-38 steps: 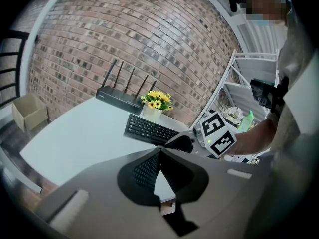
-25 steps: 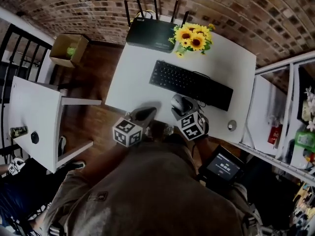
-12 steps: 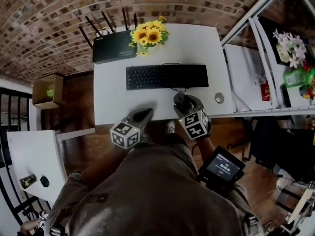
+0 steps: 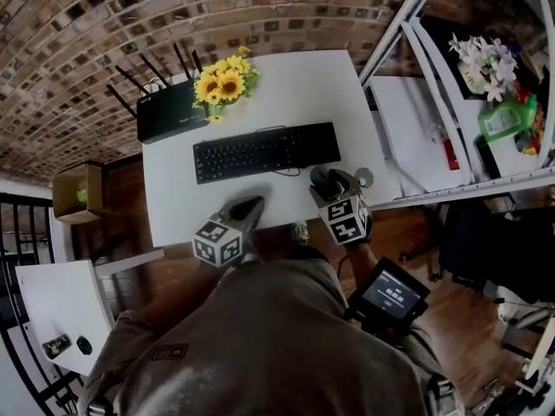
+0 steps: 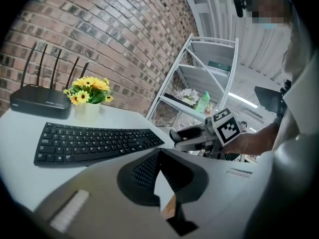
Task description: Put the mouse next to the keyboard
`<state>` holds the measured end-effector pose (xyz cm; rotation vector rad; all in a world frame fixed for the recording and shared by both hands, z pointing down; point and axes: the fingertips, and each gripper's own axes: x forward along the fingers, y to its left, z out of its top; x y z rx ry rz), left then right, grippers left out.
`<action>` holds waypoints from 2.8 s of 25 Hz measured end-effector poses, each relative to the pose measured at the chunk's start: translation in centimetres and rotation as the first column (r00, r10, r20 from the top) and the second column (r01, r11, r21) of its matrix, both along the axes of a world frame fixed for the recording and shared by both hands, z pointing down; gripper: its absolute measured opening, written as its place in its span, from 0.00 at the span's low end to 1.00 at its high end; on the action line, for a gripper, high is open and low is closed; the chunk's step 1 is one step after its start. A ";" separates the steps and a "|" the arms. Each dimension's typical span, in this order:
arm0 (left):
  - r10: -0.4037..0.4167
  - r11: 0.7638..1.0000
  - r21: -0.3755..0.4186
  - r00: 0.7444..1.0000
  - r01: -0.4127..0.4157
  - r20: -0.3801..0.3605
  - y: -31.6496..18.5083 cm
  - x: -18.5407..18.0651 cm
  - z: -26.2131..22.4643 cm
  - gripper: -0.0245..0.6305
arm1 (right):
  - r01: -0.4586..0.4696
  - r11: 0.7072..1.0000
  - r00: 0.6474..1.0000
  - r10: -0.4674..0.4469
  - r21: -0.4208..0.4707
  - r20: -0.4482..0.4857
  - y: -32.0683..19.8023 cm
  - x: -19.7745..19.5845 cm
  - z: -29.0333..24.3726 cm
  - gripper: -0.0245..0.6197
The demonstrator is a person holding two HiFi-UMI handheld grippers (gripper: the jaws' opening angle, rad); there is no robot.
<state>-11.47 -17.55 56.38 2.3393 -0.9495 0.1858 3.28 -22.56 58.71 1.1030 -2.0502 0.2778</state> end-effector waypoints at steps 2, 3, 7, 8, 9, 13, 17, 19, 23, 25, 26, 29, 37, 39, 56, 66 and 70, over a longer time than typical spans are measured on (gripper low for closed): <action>-0.003 1.000 0.000 1.000 0.003 0.001 -1.3 1.3 -0.3 0.04 | -0.024 1.000 1.000 0.024 -0.004 0.004 -1.5 2.0 0.1 0.49; -0.002 1.000 0.002 1.000 0.002 0.004 -1.9 2.0 -0.4 0.04 | -0.037 0.999 0.999 0.037 -0.005 0.007 -2.3 3.1 0.2 0.49; -0.007 1.000 0.006 1.000 0.006 0.024 -4.5 4.1 -0.5 0.04 | -0.081 0.997 0.997 0.081 -0.013 0.014 -5.6 6.8 1.1 0.49; -0.012 1.000 0.007 1.000 0.012 0.027 -5.2 4.5 -0.5 0.04 | -0.088 0.996 0.996 0.088 -0.019 0.012 -6.2 7.6 1.3 0.49; -0.017 1.000 0.008 0.999 0.017 0.030 -5.7 4.9 -0.4 0.04 | -0.093 0.995 0.996 0.094 -0.024 0.011 -6.9 8.3 1.4 0.49; -0.035 0.999 0.004 0.998 0.035 0.046 -7.5 6.2 -0.3 0.04 | -0.109 0.993 0.994 0.110 -0.040 0.018 -9.3 10.5 2.4 0.48; -0.056 0.998 -0.009 0.997 0.057 0.059 -8.4 6.8 0.0 0.04 | -0.131 0.989 0.991 0.133 -0.074 0.024 -11.1 11.8 3.8 0.48; -0.068 0.997 -0.016 0.995 0.070 0.068 -8.6 6.7 0.2 0.04 | -0.146 0.984 0.988 0.150 -0.099 0.026 -11.7 12.3 4.6 0.48; -0.092 0.995 -0.025 0.993 0.094 0.076 -9.1 6.6 0.3 0.04 | -0.172 0.975 0.984 0.177 -0.138 0.025 -12.5 13.1 6.3 0.48; -0.103 0.994 -0.030 0.991 0.106 0.079 -9.2 6.5 0.5 0.04 | -0.177 0.973 0.983 0.182 -0.147 0.023 -12.9 13.4 7.2 0.48; -0.108 0.993 -0.030 0.991 0.111 0.079 -9.2 6.4 0.5 0.04 | -0.179 0.972 0.983 0.184 -0.152 0.023 -13.0 13.4 7.4 0.48; -0.117 0.992 -0.027 0.990 0.120 0.080 -9.3 6.4 0.5 0.04 | -0.185 0.968 0.981 0.192 -0.167 0.025 -13.3 13.4 7.8 0.48; -0.134 0.990 -0.026 0.987 0.137 0.087 -9.3 6.0 0.6 0.04 | -0.194 0.963 0.980 0.200 -0.188 0.016 -13.7 13.3 8.8 0.48; -0.135 0.990 -0.024 0.987 0.138 0.088 -9.3 6.0 0.6 0.04 | -0.195 0.962 0.980 0.200 -0.189 0.009 -13.7 13.4 9.1 0.48; -0.260 0.962 -0.064 0.962 0.266 0.085 -8.0 4.9 0.9 0.04 | -0.096 0.993 0.995 0.097 -0.065 0.015 -13.1 13.0 6.5 0.54; -0.328 0.944 -0.013 0.942 0.330 0.070 -4.5 2.2 -0.2 0.04 | 0.004 0.997 0.992 -0.014 0.080 0.128 -7.9 7.9 0.5 0.38; -0.341 0.940 0.027 0.939 0.340 0.052 -1.2 1.0 -1.5 0.04 | 0.011 0.996 0.978 -0.029 0.091 0.204 -3.7 5.8 -1.3 0.26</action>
